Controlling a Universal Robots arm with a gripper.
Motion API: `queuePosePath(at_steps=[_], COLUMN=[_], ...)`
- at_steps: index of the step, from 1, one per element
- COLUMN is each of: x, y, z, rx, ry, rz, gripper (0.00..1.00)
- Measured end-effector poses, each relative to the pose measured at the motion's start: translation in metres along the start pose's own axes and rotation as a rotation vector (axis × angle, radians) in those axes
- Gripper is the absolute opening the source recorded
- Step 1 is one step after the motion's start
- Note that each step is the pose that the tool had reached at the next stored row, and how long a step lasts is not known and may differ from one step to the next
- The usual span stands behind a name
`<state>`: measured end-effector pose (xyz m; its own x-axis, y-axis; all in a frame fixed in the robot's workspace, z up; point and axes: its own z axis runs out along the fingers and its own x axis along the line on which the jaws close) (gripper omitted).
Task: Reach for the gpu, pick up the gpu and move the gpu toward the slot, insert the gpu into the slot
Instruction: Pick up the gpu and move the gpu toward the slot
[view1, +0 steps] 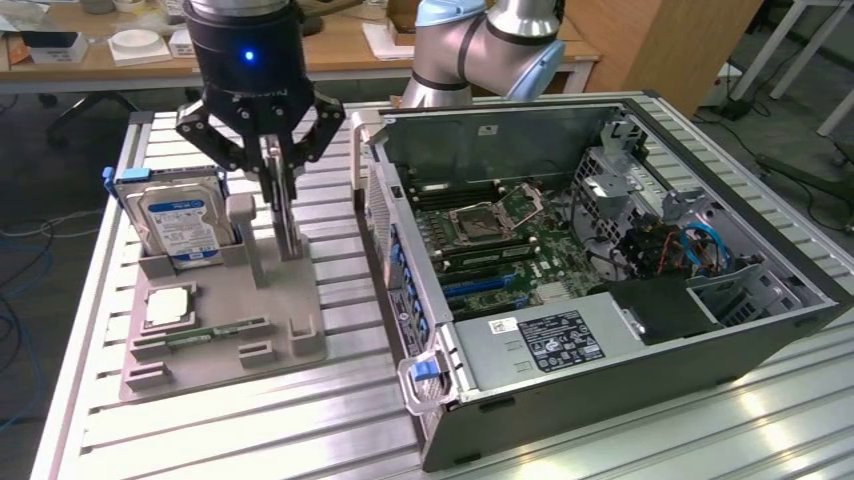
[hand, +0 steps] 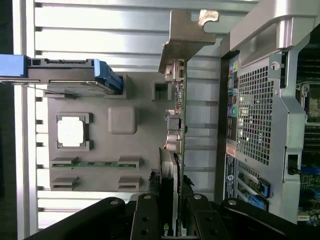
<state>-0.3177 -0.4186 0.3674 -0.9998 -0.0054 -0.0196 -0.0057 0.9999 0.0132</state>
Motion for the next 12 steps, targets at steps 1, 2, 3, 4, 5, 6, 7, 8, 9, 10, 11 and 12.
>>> queuePosePath(at_steps=[1, 2, 3, 4, 5, 6, 7, 8, 9, 10, 11, 12], x=[0.0, 0.0, 0.0, 0.0, 0.0, 0.0, 0.0, 0.0, 0.0, 0.0, -0.001, -0.001], y=[0.0, 0.0001, 0.0001, 0.0001, 0.0002, 0.0002, 0.0002, 0.0002, 0.0003, 0.0003, 0.0003, 0.0003], z=[-0.0025, -0.005, -0.0076, -0.0099, -0.0124, -0.0145, -0.0165, -0.0185, -0.0205, -0.0226, -0.0247, -0.0268], rx=[0.0, 0.0, 0.0, 0.0, 0.0, 0.0, 0.0001, 0.0, 0.0, -0.0001, 0.0, 0.0], ry=[0.0001, 0.0, 0.0, 0.0001, 0.0001, 0.0, 0.0001, 0.0001, 0.0, 0.0001, 0.0001, 0.0001], rz=[0.0, 0.0, 0.0, 0.0, 0.0, 0.0, 0.0, 0.0, 0.0, 0.0, 0.0, 0.0], gripper=[0.27, 0.27, 0.27, 0.27, 0.27, 0.27, 0.27, 0.27, 0.27, 0.27, 0.27, 0.27])
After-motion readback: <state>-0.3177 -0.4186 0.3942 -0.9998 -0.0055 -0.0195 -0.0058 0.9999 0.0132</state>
